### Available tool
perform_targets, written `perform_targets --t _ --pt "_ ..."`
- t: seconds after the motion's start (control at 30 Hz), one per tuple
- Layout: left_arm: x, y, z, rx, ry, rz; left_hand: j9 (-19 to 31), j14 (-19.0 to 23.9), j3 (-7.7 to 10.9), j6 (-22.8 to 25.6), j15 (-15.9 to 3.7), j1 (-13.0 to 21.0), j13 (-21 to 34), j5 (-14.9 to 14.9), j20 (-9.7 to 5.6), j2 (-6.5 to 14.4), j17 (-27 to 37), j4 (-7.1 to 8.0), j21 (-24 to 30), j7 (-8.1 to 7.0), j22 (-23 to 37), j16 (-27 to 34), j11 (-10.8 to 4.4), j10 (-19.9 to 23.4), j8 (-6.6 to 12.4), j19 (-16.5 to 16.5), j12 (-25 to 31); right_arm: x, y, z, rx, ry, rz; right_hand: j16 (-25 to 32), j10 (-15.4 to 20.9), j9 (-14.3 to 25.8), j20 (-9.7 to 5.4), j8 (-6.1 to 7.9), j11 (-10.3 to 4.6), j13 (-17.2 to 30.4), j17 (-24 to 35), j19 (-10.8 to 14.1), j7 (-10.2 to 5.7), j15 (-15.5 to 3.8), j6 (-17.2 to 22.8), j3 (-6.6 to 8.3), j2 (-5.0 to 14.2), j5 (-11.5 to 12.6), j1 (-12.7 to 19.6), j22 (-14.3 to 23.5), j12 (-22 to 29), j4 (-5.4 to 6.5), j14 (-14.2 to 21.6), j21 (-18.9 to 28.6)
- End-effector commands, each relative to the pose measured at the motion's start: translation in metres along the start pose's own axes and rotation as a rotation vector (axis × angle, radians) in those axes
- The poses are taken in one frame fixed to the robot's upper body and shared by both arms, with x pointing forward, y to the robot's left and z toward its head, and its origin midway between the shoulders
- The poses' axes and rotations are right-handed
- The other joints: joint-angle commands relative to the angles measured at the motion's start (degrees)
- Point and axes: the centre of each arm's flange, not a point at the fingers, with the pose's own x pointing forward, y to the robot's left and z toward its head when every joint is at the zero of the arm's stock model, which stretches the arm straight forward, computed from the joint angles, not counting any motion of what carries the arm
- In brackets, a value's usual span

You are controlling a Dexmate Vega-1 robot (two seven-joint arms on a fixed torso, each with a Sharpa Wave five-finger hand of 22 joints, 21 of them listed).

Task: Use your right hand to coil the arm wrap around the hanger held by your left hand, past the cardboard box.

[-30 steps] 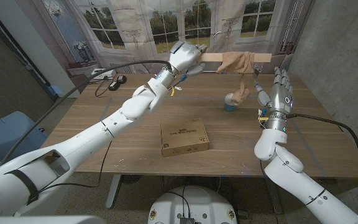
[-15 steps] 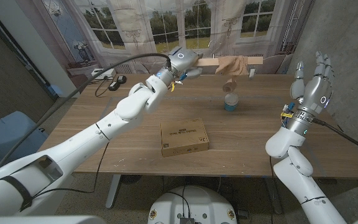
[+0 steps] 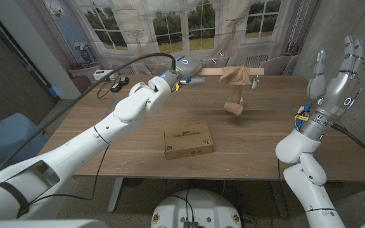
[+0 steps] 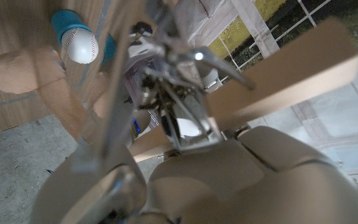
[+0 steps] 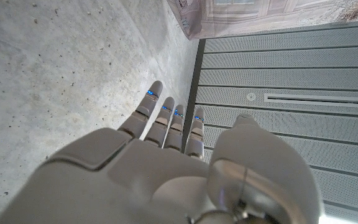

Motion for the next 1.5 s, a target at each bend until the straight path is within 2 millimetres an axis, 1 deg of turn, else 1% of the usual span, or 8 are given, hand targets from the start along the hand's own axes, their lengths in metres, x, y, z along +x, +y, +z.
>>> perform_targets --t 0.03,0.13,0.3,0.4,0.43,0.7,1.2,1.5 --pt "-0.010 0.002 0.006 -0.075 -0.023 -0.158 -0.19 -0.18 0.25 0.14 -0.14 -0.02 0.14 -0.39 -4.24 1.03 -0.02 0.17 0.13 0.58 -0.07 -0.18 0.05 0.17 -0.07 0.56 0.15 0.014 -0.022 0.016 -0.012 -0.091 -0.027 0.98 3.30 0.06 0.53 0.31 0.64 0.13 -0.74 2.25 0.81 -1.57 2.77 -0.07 -0.34 0.75 -0.24 0.13 0.35 -0.42 3.19 -0.39" --pt "-0.013 0.002 0.006 -0.090 -0.019 -0.189 -0.23 -0.02 0.25 0.16 -0.10 0.02 0.14 -0.46 -4.25 1.10 -0.04 0.13 0.15 0.57 -0.09 -0.15 0.08 0.14 -0.09 0.54 0.14 0.017 -0.026 0.020 -0.030 -0.100 -0.004 1.23 4.93 0.07 0.80 0.62 0.76 0.19 -1.57 4.05 1.23 -2.27 4.86 0.84 -0.31 0.85 1.32 0.21 0.37 -1.86 5.35 -0.36" --pt "-0.018 -0.001 0.006 -0.112 -0.011 -0.243 -0.27 0.07 0.26 0.28 -0.12 0.11 0.13 -0.58 -4.29 1.22 -0.09 0.08 0.20 0.82 -0.20 -0.18 0.14 0.09 -0.12 0.70 0.14 0.026 -0.030 0.022 -0.028 -0.091 0.100 1.12 4.94 0.08 1.23 0.57 0.76 0.22 -1.85 4.17 1.44 -2.11 5.18 1.17 -0.38 0.79 1.95 0.23 0.17 -2.42 5.60 -0.52" --pt "-0.021 -0.002 0.005 -0.129 -0.004 -0.270 -0.32 0.13 0.28 0.26 -0.15 0.16 0.12 -0.64 -4.30 1.31 -0.03 0.05 0.08 0.95 -0.47 -0.14 0.32 0.01 -0.18 0.76 0.13 0.034 -0.032 0.022 0.000 -0.069 0.193 0.92 4.75 0.10 2.30 0.36 0.78 0.24 -2.07 3.80 1.43 -2.10 5.09 1.44 -0.32 0.63 2.30 0.26 -0.10 -2.78 5.53 -0.86" --pt "-0.021 -0.002 0.004 -0.132 -0.002 -0.278 -0.39 -0.13 0.29 0.28 -0.12 0.20 0.12 -0.68 -4.33 1.37 -0.38 0.04 0.10 1.01 -0.47 -0.47 0.35 0.04 -0.23 0.75 0.13 0.036 -0.032 0.022 0.003 -0.063 0.213 0.64 4.44 0.11 2.78 0.16 0.76 0.27 -2.19 3.36 1.37 -1.64 4.91 1.65 -0.10 0.47 2.38 0.28 -0.36 -2.89 5.09 -1.17" --pt "-0.027 -0.006 0.006 -0.117 0.006 -0.411 -0.40 0.10 0.35 0.30 -0.10 0.40 0.11 -0.90 -4.35 1.62 -0.57 -0.08 0.08 1.40 -0.82 -0.60 0.55 0.01 -0.30 0.88 0.13 0.040 -0.036 0.023 0.039 -0.063 0.211 0.33 4.08 0.14 3.21 -0.29 0.78 0.32 -2.35 3.13 1.52 -1.36 4.36 2.03 0.50 0.02 2.20 0.33 -0.76 -2.87 4.70 -1.52" --pt "-0.027 -0.008 0.011 -0.070 0.022 -0.604 -0.78 0.58 0.51 0.28 -0.15 0.91 0.09 -1.69 -4.21 2.08 -0.86 -0.27 0.39 2.20 -1.10 -0.86 0.73 -0.26 -0.93 0.95 0.13 0.039 -0.033 0.020 0.068 -0.072 0.191 0.35 4.13 0.15 2.93 -0.49 0.66 0.36 -2.48 3.64 1.58 -1.52 4.37 2.37 0.97 -0.44 2.01 0.37 -0.98 -2.87 5.12 -1.59" --pt "-0.024 -0.017 0.017 -0.064 0.020 -0.727 -1.07 0.22 0.70 0.15 0.00 1.19 0.08 -2.31 -3.95 2.68 -1.05 -0.14 0.31 2.66 -1.64 -1.24 1.11 -0.33 -1.57 0.98 0.14 0.037 -0.031 0.018 0.079 -0.071 0.180 0.34 4.41 0.16 2.74 -0.53 0.85 0.38 -2.57 3.85 1.71 -1.61 4.55 2.54 1.15 -0.73 1.84 0.39 -1.03 -2.87 5.34 -1.68"
